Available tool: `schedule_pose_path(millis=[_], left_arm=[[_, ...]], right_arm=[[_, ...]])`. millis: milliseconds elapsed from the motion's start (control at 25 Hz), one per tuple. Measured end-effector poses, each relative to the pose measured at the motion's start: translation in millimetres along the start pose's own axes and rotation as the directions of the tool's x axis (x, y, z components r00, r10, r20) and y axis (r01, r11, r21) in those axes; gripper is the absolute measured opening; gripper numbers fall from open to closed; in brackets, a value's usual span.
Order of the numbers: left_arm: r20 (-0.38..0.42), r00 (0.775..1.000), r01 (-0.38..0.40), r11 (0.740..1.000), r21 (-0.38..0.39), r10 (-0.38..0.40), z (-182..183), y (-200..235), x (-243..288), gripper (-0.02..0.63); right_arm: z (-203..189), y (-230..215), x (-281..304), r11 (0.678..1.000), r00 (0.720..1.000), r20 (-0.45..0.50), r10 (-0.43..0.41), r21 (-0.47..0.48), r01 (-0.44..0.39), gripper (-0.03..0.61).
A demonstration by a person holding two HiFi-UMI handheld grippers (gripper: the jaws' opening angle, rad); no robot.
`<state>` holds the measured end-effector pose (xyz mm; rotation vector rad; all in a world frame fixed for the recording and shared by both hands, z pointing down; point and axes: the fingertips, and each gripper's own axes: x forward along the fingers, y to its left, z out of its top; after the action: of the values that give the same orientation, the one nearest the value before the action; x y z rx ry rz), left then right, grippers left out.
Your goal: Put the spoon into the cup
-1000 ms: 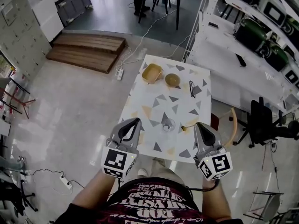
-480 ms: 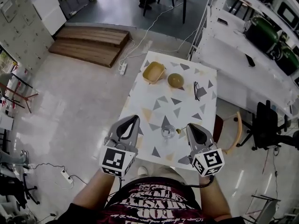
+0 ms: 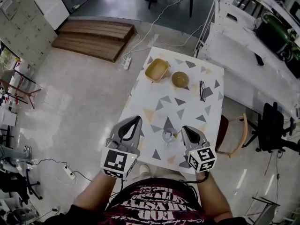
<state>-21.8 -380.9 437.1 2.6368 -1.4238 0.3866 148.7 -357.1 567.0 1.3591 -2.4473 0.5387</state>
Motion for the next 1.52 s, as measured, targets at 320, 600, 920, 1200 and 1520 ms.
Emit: schedule_pose_path(millis=[320, 600, 920, 1200, 1520], left_arm=[[-0.067, 0.998, -0.012, 1.000, -0.011, 0.012, -20, 1, 4, 0.001], [-0.084, 0.996, -0.028, 1.000, -0.002, 0.028, -26, 4, 3, 0.001], [-0.076, 0.997, -0.020, 1.000, 0.001, 0.020, -24, 0, -1, 0.001], [-0.039, 0.999, -0.006, 1.000, 0.015, 0.006, -13, -3, -16, 0.001], [0.007, 1.000, -0.001, 1.000, 0.002, 0.001, -4, 1, -50, 0.001]], right_arm=[[-40, -6, 26, 0.998, 0.997, -0.077, 0.030, 0.050, -0.026, 0.034], [-66, -5, 45, 0.999, 0.989, -0.138, 0.046, 0.022, -0.044, 0.034], [-80, -4, 52, 0.999, 0.983, -0.180, 0.034, -0.029, -0.040, 0.035], [-83, -1, 44, 0.997, 0.978, -0.204, 0.029, -0.068, -0.043, 0.193], [-47, 9, -10, 0.992, 0.995, -0.088, -0.048, -0.121, 0.037, 0.213]])
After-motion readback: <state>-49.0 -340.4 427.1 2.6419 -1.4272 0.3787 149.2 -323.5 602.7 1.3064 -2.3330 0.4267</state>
